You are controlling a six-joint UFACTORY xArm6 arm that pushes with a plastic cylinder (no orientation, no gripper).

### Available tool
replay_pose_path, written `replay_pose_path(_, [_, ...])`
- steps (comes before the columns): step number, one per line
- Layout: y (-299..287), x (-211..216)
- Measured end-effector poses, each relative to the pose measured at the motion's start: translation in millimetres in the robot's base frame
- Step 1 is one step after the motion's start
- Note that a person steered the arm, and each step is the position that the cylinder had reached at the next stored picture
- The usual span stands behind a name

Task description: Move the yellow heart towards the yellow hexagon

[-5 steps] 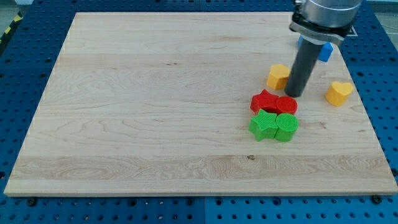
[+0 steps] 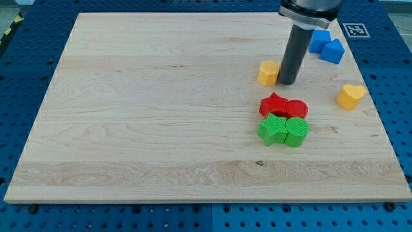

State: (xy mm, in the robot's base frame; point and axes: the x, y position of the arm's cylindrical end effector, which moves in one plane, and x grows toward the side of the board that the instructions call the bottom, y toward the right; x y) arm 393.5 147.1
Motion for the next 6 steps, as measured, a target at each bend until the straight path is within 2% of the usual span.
replay_pose_path(1, [21,-13])
replay_pose_path(4, [144,-7])
replay_pose_path(5, [174,12])
replay_pose_path(6, [177,54])
